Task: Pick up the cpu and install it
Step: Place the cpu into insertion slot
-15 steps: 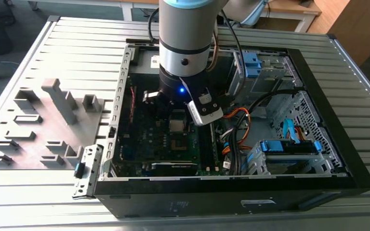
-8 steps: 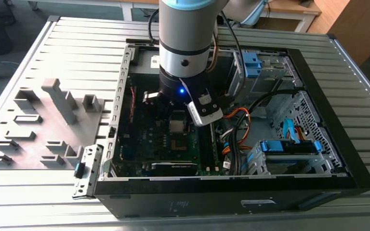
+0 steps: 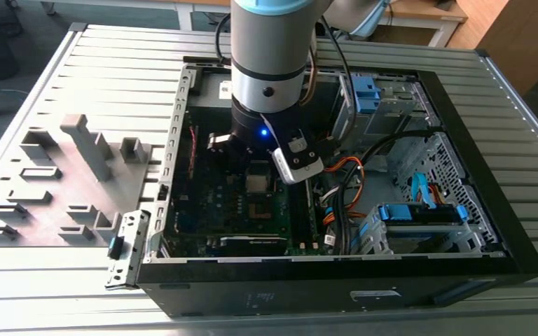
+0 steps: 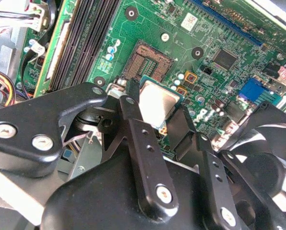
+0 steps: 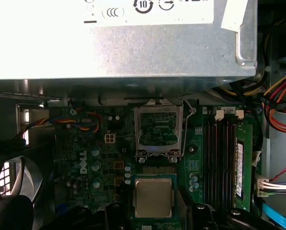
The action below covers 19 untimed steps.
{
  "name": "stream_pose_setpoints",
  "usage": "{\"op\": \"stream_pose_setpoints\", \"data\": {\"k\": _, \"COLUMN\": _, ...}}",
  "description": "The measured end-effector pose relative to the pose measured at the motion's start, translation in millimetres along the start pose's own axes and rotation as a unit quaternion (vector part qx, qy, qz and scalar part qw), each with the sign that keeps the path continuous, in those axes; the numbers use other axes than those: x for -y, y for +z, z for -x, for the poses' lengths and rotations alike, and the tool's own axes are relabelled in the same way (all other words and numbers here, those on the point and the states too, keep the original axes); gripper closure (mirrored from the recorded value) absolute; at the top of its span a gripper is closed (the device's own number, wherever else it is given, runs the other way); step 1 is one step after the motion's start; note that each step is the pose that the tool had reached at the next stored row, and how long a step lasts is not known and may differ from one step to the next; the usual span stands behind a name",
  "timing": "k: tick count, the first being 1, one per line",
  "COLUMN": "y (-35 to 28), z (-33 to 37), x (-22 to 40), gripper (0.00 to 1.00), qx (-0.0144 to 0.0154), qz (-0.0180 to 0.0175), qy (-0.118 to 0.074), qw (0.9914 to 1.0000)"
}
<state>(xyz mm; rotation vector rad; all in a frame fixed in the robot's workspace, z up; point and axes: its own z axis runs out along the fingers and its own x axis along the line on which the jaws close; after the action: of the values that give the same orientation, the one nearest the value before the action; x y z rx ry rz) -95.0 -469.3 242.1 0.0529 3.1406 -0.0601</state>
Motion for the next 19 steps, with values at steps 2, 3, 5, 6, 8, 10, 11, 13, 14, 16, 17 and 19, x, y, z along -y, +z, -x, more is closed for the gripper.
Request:
{"op": "stream_pose_setpoints", "data": {"k": 2, "y": 1.5, "z": 0.0, "x": -0.1, "gripper": 0.53, "qx": 0.0002, "qz": -0.0001, "qy": 0.000, "qw": 1.00000}}
{"op": "stream_pose_setpoints", "data": {"k": 3, "y": 2.4, "z": 0.0, "x": -0.1, "gripper": 0.53, "qx": 0.0002, "qz": -0.0001, "qy": 0.000, "qw": 1.00000}}
{"op": "stream_pose_setpoints", "data": {"k": 5, "y": 4.3, "z": 0.0, "x": -0.2, "gripper": 0.53, "qx": 0.0004, "qz": -0.0001, "qy": 0.000, "qw": 1.00000}}
{"op": "stream_pose_setpoints", "data": {"k": 6, "y": 5.5, "z": 0.0, "x": -0.2, "gripper": 0.53, "qx": 0.0005, "qz": -0.0001, "qy": 0.000, "qw": 1.00000}}
{"op": "stream_pose_setpoints", "data": {"k": 8, "y": 7.7, "z": -0.1, "x": -0.1, "gripper": 0.53, "qx": 0.0007, "qz": -0.0001, "qy": 0.000, "qw": 1.00000}}
{"op": "stream_pose_setpoints", "data": {"k": 10, "y": 9.7, "z": -0.3, "x": 0.1, "gripper": 0.53, "qx": 0.0008, "qz": -0.0002, "qy": 0.000, "qw": 1.00000}}
{"op": "stream_pose_setpoints", "data": {"k": 11, "y": 10.8, "z": -0.3, "x": 0.3, "gripper": 0.53, "qx": 0.0010, "qz": -0.0001, "qy": 0.000, "qw": 1.00000}}
{"op": "stream_pose_setpoints", "data": {"k": 13, "y": 13.0, "z": -0.3, "x": 1.3, "gripper": 0.53, "qx": 0.0010, "qz": -0.0002, "qy": 0.000, "qw": 1.00000}}
{"op": "stream_pose_setpoints", "data": {"k": 14, "y": 14.0, "z": -0.3, "x": 1.9, "gripper": 0.53, "qx": 0.0011, "qz": -0.0001, "qy": 0.000, "qw": 1.00000}}
{"op": "stream_pose_setpoints", "data": {"k": 16, "y": 16.2, "z": -0.2, "x": 3.3, "gripper": 0.53, "qx": 0.0011, "qz": -0.0001, "qy": 0.000, "qw": 1.00000}}
{"op": "stream_pose_setpoints", "data": {"k": 17, "y": 17.4, "z": -0.2, "x": 3.8, "gripper": 0.53, "qx": 0.0012, "qz": 0.0000, "qy": 0.000, "qw": 1.00000}}
{"op": "stream_pose_setpoints", "data": {"k": 19, "y": 20.4, "z": -0.2, "x": 4.8, "gripper": 0.53, "qx": 0.0011, "qz": -0.0001, "qy": 0.000, "qw": 1.00000}}
